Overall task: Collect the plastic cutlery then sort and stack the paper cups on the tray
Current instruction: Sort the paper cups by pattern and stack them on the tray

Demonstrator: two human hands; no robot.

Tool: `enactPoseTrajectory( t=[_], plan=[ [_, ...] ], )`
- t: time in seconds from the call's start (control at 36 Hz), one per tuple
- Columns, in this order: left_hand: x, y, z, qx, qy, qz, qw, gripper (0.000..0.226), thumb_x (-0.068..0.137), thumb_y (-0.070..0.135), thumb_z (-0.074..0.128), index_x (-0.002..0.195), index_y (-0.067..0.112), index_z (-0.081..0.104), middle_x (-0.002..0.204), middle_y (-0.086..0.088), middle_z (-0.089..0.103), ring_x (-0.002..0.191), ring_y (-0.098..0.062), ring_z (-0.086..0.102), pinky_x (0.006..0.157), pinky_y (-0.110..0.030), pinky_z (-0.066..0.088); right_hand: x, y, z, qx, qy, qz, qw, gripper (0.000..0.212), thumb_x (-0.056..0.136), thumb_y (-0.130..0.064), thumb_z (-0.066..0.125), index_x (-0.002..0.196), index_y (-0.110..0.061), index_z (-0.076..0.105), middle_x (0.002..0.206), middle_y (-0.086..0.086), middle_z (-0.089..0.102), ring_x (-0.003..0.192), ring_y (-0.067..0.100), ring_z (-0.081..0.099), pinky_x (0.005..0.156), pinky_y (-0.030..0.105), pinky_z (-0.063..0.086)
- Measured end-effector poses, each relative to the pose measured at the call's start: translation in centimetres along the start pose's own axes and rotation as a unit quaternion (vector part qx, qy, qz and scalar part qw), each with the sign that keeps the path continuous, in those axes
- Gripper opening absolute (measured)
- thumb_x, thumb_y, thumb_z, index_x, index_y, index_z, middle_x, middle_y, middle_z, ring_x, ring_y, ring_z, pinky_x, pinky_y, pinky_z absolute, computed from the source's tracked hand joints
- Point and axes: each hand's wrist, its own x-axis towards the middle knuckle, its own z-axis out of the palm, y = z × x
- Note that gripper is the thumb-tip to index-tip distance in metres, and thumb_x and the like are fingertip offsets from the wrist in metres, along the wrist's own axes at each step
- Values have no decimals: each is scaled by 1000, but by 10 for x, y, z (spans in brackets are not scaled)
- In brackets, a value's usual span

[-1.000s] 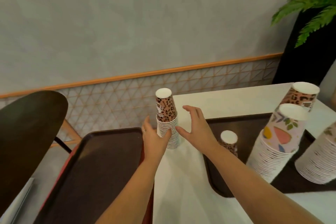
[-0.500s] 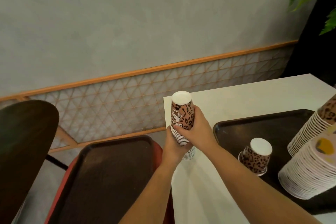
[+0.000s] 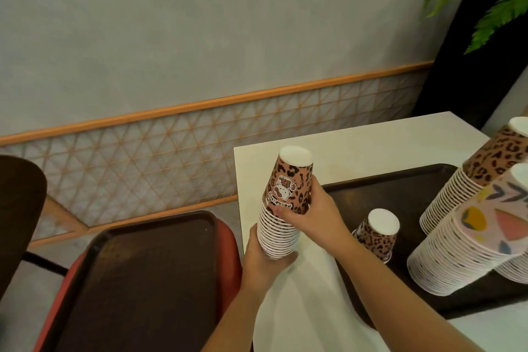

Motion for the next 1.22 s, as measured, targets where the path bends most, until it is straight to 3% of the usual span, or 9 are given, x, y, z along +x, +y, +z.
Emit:
enactPoseTrajectory(
  t=[0.11,0.22,0.36,0.5,0.64,0.83,1.0,1.11,1.22],
  plan=[
    [-22,3,3,-19,-28,4,999,87,51,9,90,118,32,39,114,15,55,104,-2,56,76,-12,51,-21,-1,-13,29,3,20,999,67,68,-31,79,123,-33,39,116,-15,56,106,0,53,90,20,44],
    [-48,8,11,-46,-52,2,998,96,39,33,88,123,31,42,117,11,59,106,-3,59,79,-16,52,-44,-7,-29,34,-44,26,998,64,69,-28,78,118,-40,39,114,-20,57,103,-6,54,86,16,43],
    [-73,17,23,-38,-70,-2,997,83,54,15,89,120,34,42,112,13,60,101,-3,59,73,-12,51,-68,-19,-48,33,-34,13,999,58,66,-39,77,108,-50,39,110,-27,58,102,-8,56,85,18,47],
    [-87,26,34,-24,-89,-1,996,84,55,18,88,122,33,40,114,12,58,104,-7,58,79,-19,52,-83,-28,-66,-6,26,-19,999,56,73,-38,71,118,-39,38,106,-29,53,98,-10,53,77,11,44],
    [-92,30,43,-10,-93,6,996,86,56,16,88,122,36,38,114,17,56,105,-3,56,76,-13,51,-91,-28,-78,-44,49,-32,997,54,73,-37,72,117,-36,41,103,-27,55,95,-12,53,76,8,43],
    [-98,26,51,-9,-110,-4,994,87,53,19,89,124,35,42,117,14,58,110,-9,56,87,-24,52,-96,-31,-89,-48,106,-47,992,46,76,-33,71,113,-33,43,96,-28,55,87,-14,53,67,-1,44],
    [-102,28,53,-12,-91,-5,996,84,54,15,88,119,40,41,115,15,58,108,-7,55,83,-19,49,-95,-40,-99,9,160,-58,985,43,77,-33,69,115,-27,50,102,-17,63,96,-1,61,85,27,52],
    [-102,28,50,-23,-80,-17,996,91,43,30,86,122,35,42,116,12,58,110,-11,56,89,-27,51,-90,-52,-114,62,240,-94,964,56,70,-49,66,117,-22,51,105,-12,65,98,2,63,86,29,52],
    [-100,28,46,-27,-61,-26,997,102,34,44,80,127,31,41,118,10,57,111,-13,55,93,-34,52,-77,-48,-125,50,330,-119,935,52,77,-39,70,121,-22,47,113,-7,61,106,7,59,91,28,49]
  ],
)
